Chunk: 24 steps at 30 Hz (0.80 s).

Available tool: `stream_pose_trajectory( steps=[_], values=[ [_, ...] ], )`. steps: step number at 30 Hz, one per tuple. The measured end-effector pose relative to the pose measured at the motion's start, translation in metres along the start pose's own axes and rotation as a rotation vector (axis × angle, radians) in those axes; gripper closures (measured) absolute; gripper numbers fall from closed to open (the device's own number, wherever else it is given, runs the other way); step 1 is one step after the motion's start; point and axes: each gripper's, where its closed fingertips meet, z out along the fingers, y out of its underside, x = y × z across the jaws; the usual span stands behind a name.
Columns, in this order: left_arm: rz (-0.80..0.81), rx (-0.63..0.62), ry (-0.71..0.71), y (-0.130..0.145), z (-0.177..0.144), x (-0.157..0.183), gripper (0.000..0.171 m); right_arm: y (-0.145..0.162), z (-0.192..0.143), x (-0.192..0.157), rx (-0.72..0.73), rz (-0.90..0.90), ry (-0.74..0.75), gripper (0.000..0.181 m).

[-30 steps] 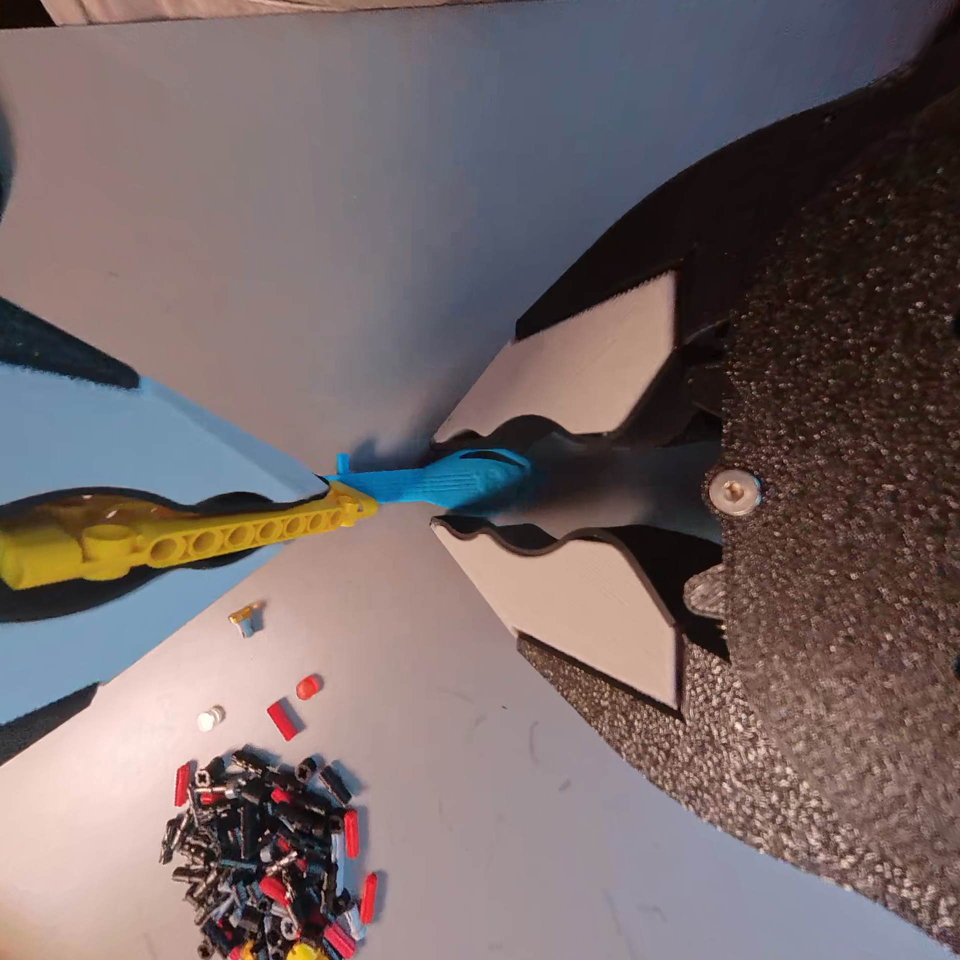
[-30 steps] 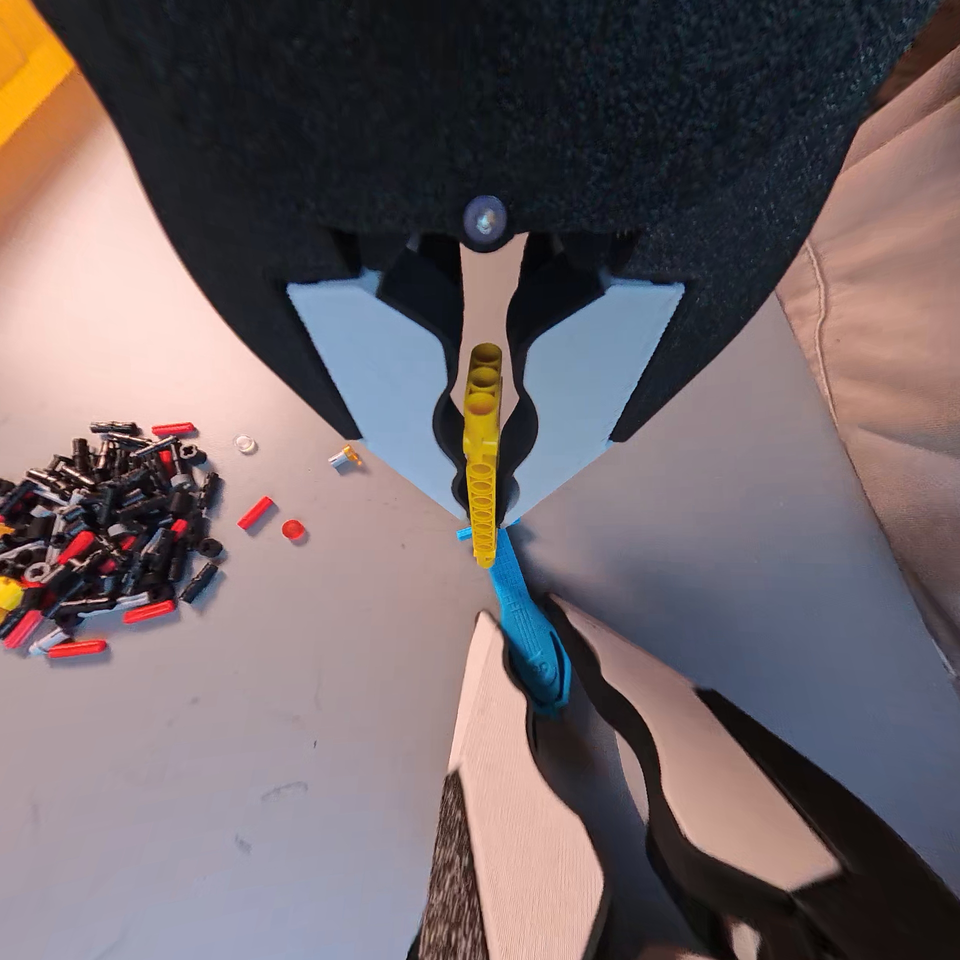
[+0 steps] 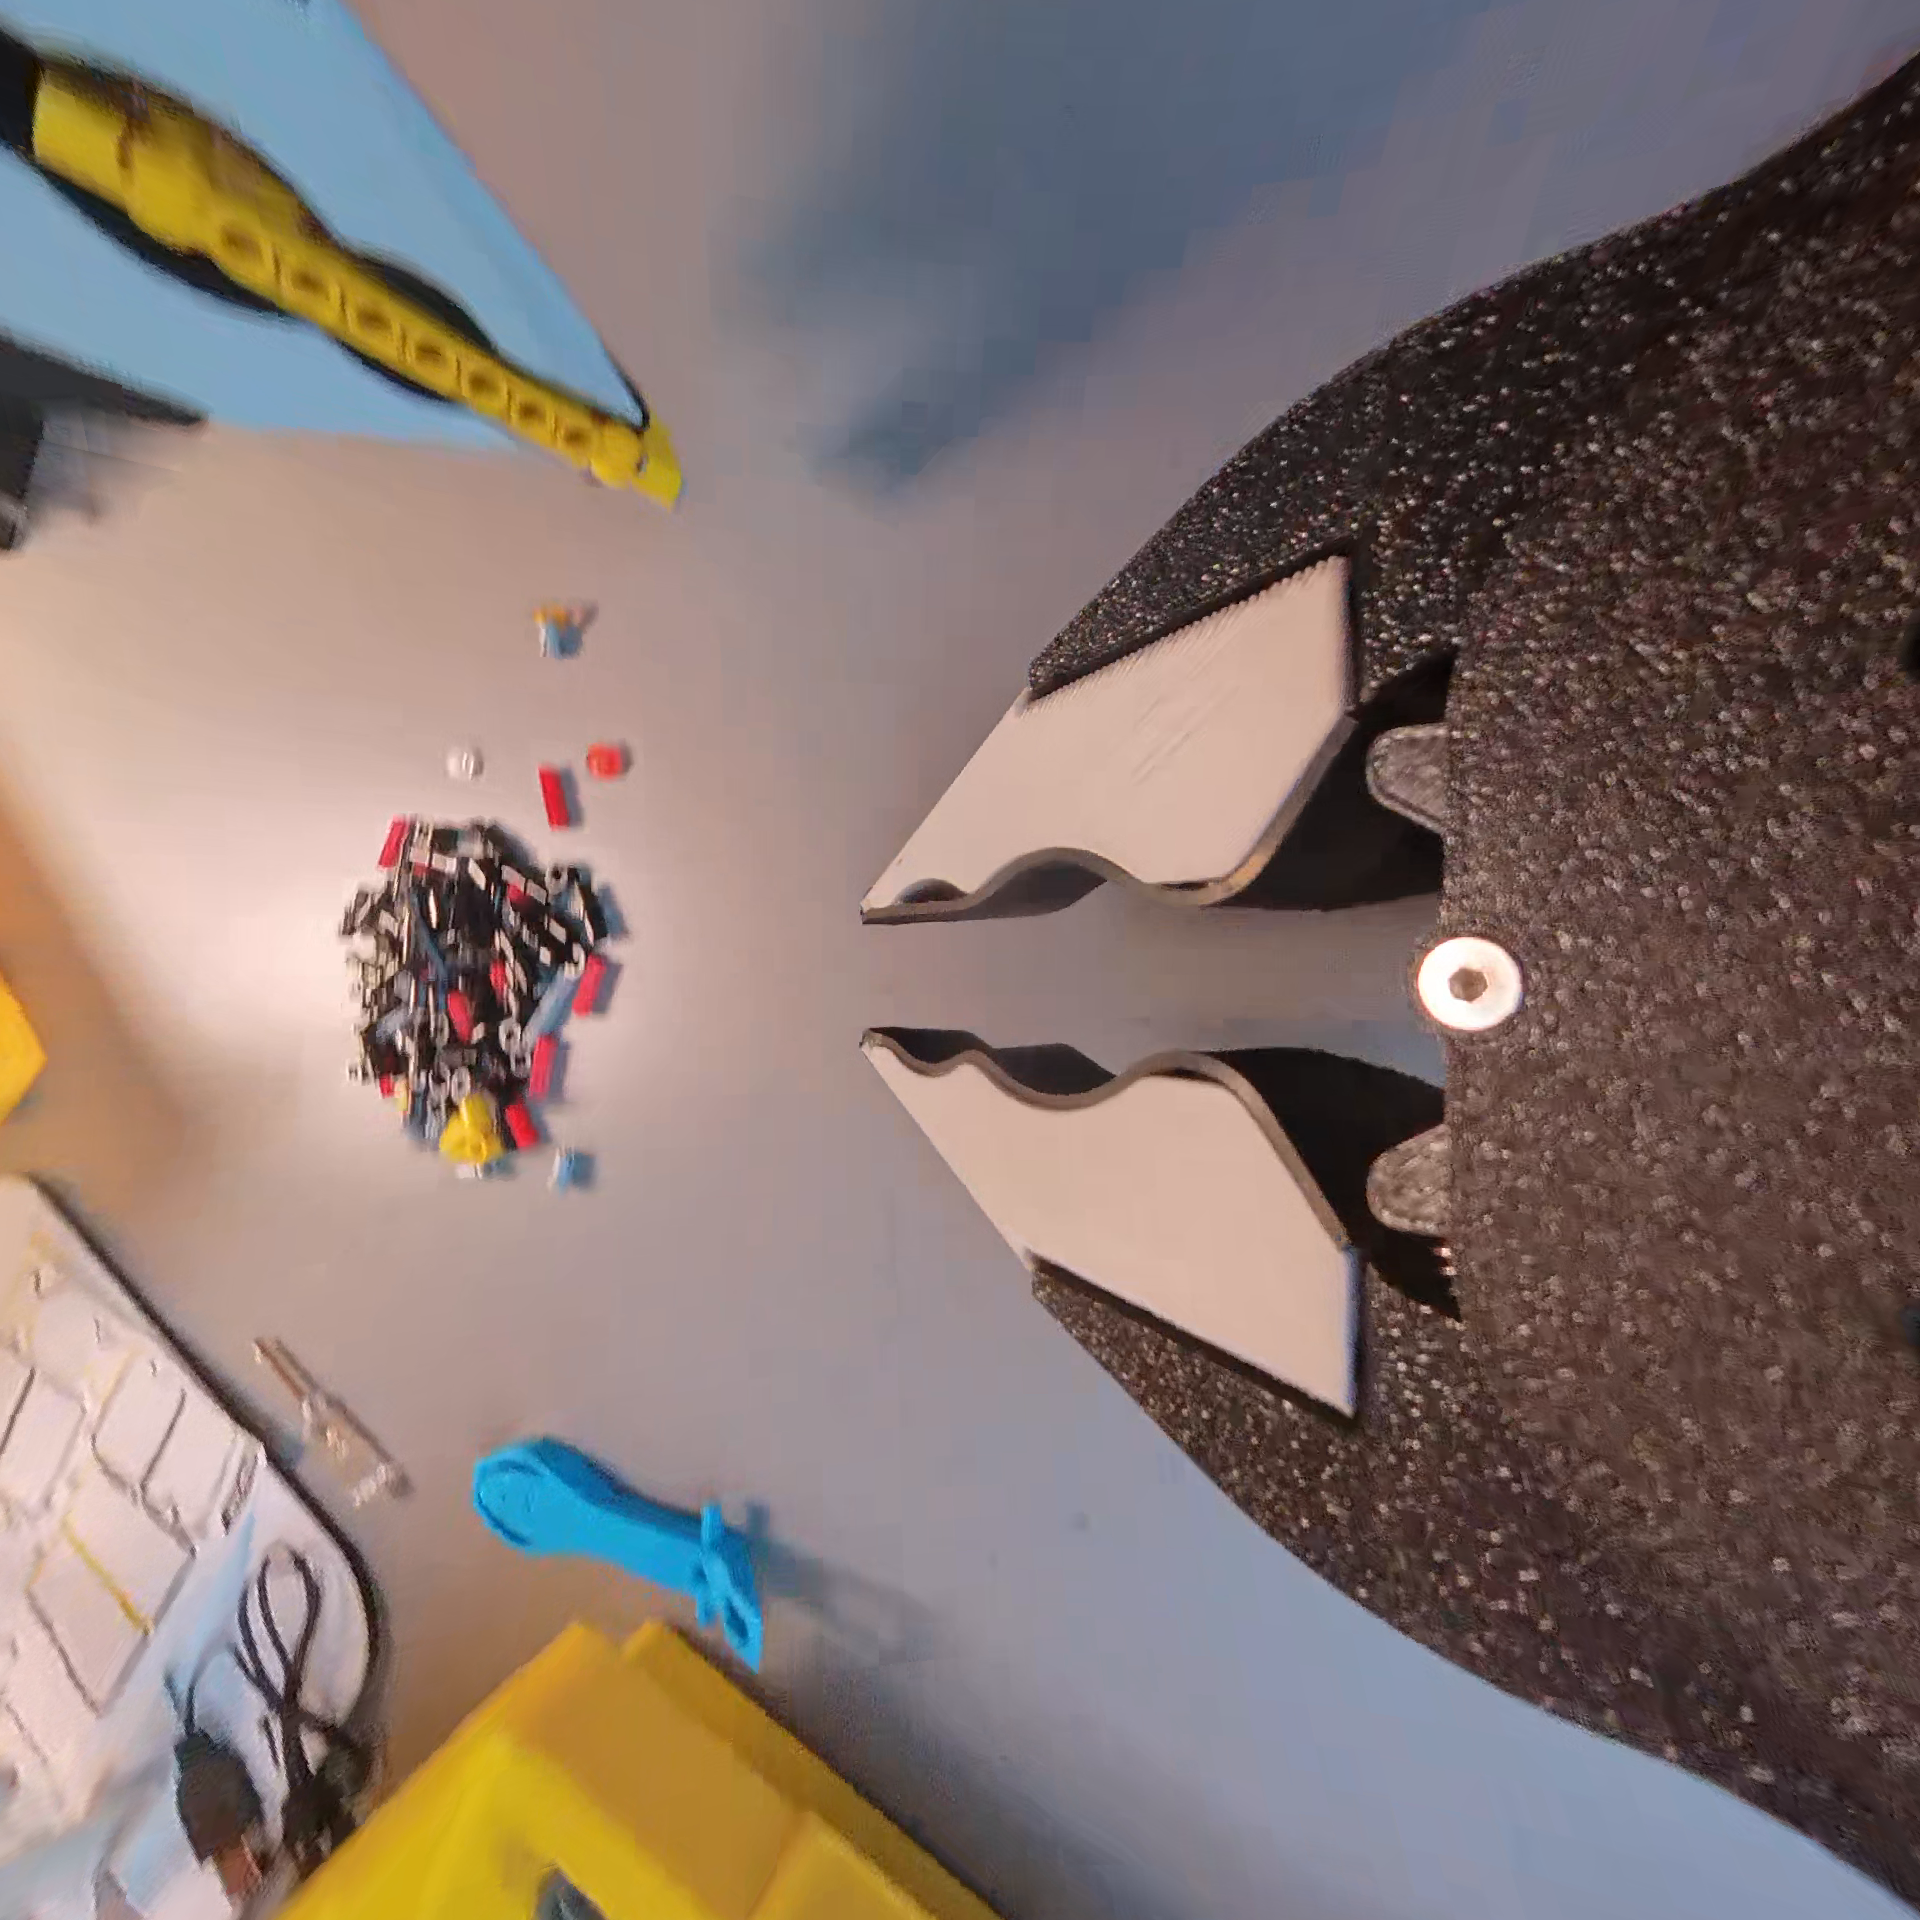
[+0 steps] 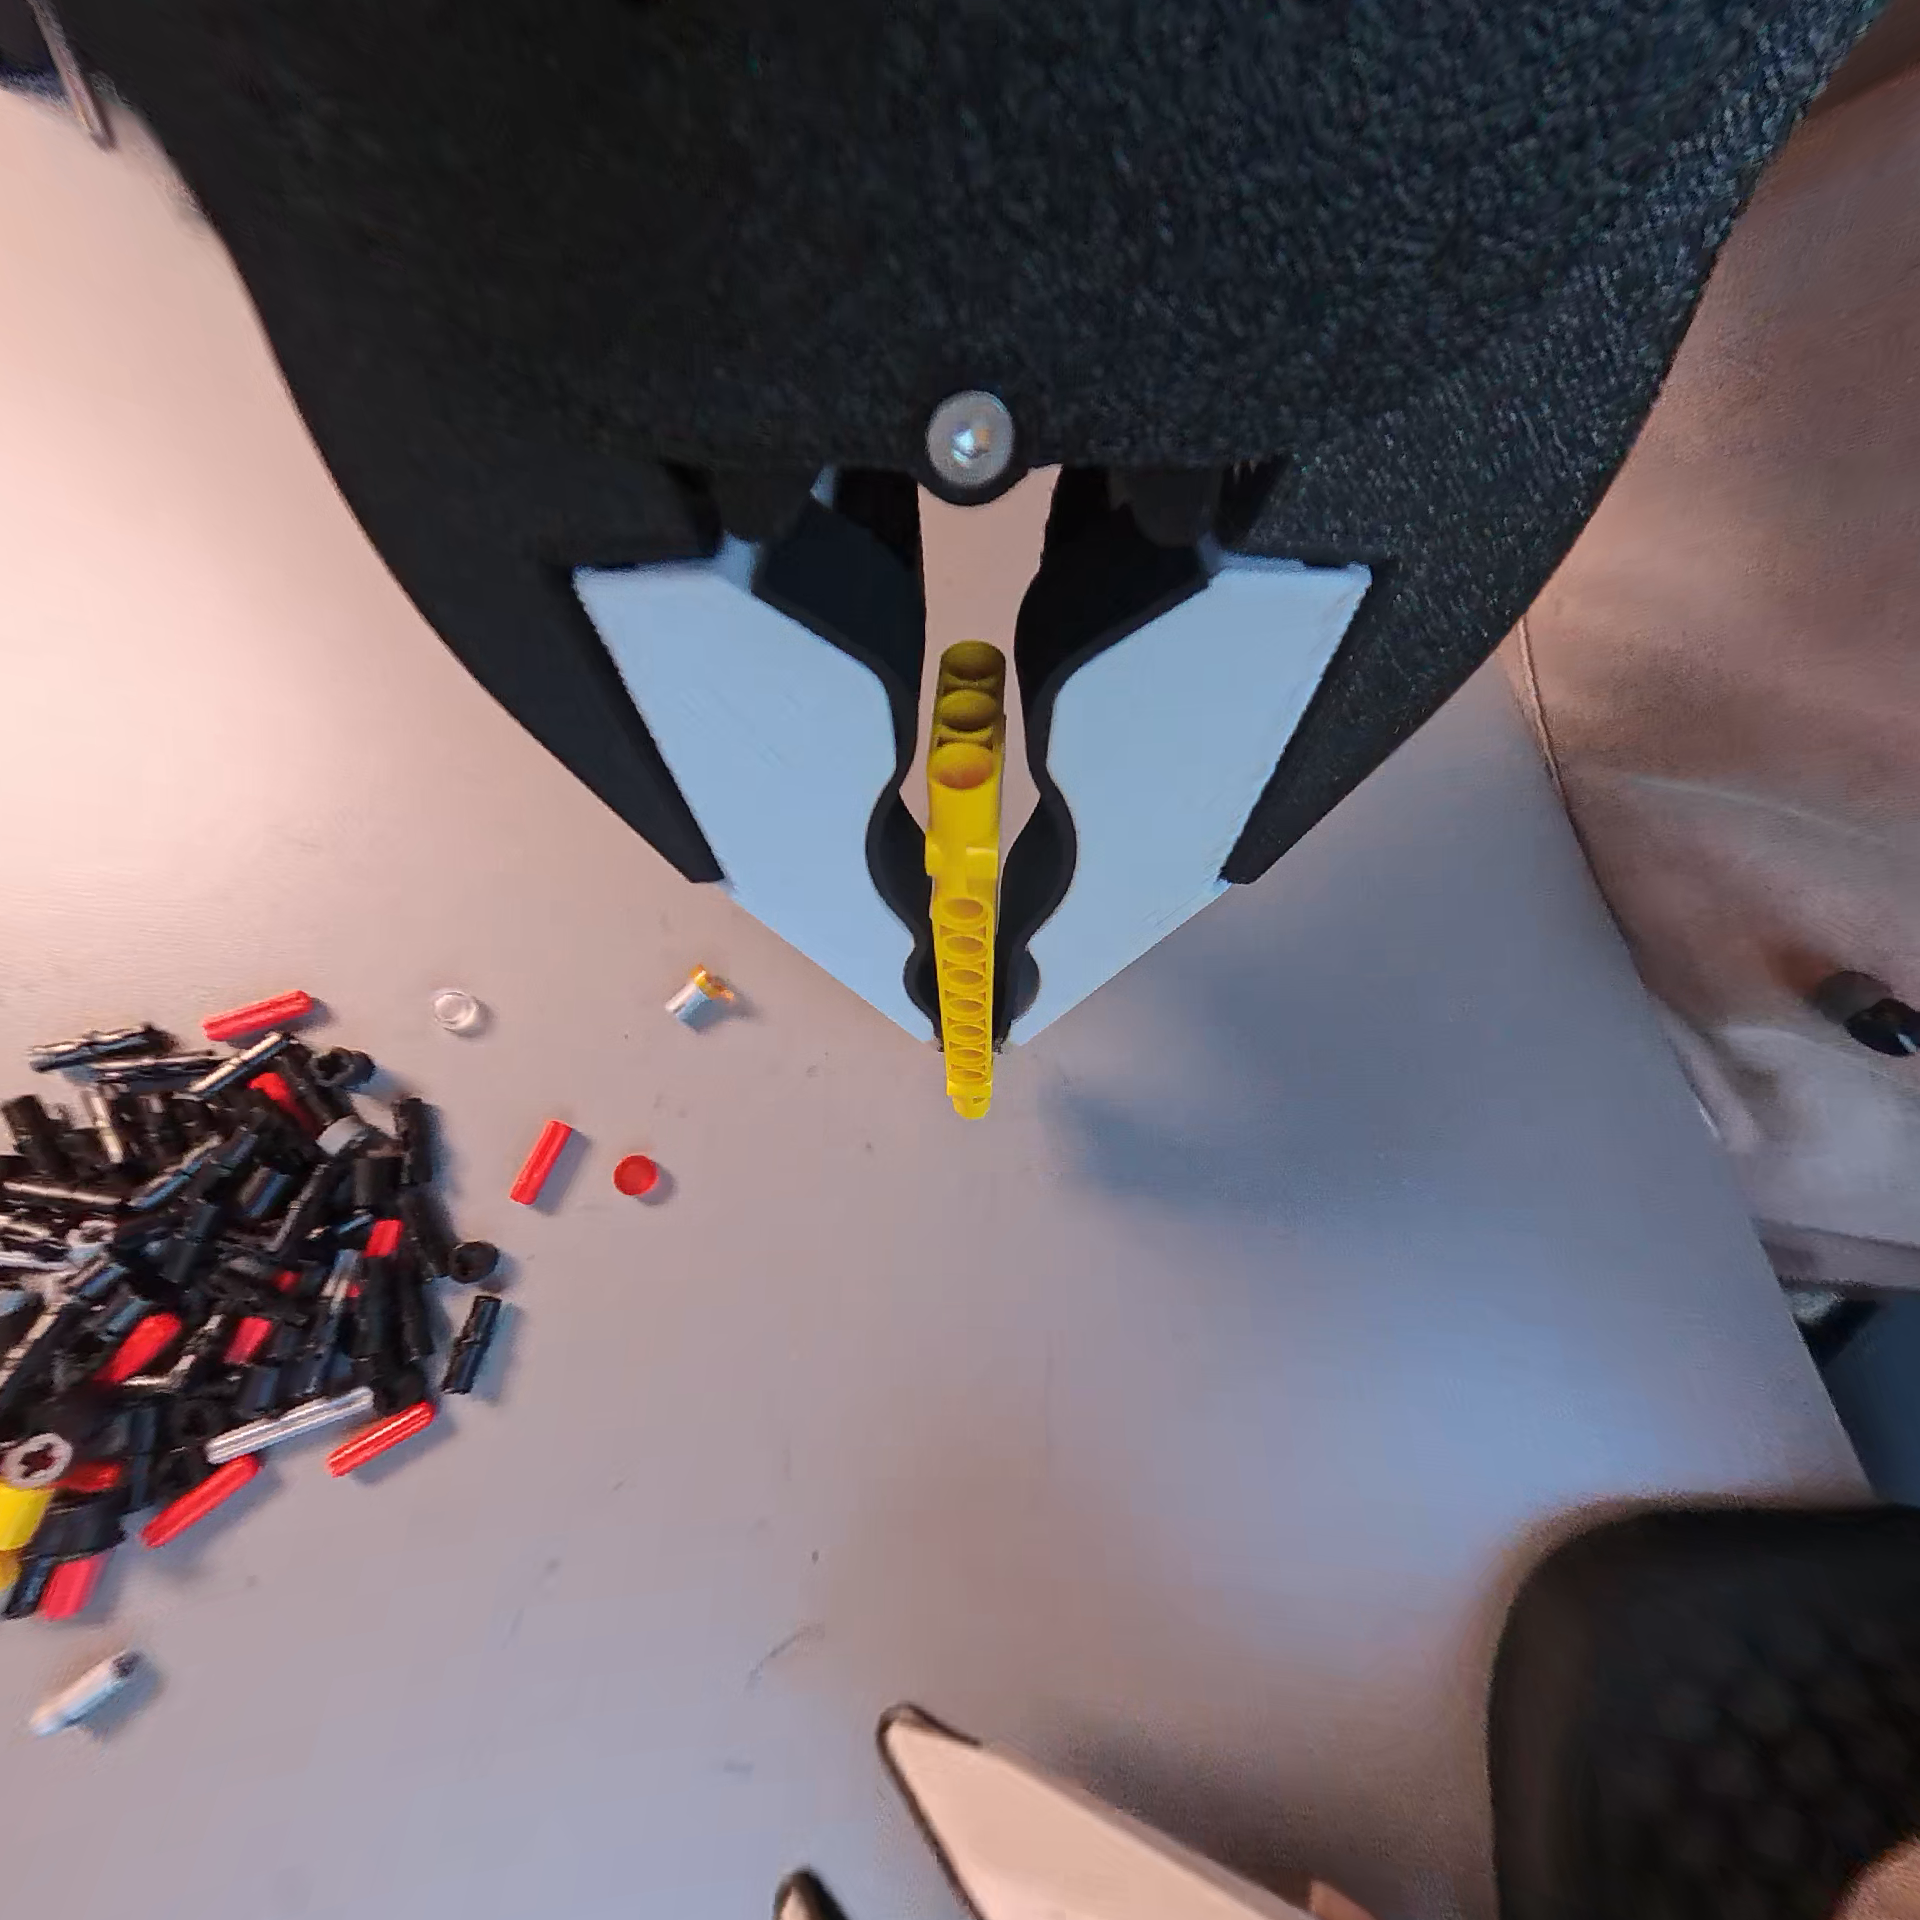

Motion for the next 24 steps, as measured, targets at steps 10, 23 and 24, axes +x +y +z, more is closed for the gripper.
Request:
stream_pose_trajectory(
  steps=[10, 23, 24],
  values=[
    [-0.162, 0.105, -0.256, -0.012, 0.001, -0.078, 0.134, 0.012, -0.028, 0.017, 0.395, 0.067, 0.002, 0.175],
    [-0.076, -0.111, -0.274, -0.010, 0.053, -0.137, 0.160, 0.044, -0.041, 0.021, 0.552, 0.066, -0.034, 0.175],
    [-0.057, -0.118, -0.263, -0.009, 0.050, -0.131, 0.160, 0.045, -0.044, 0.022, 0.568, 0.070, -0.037, 0.175]
  ],
)
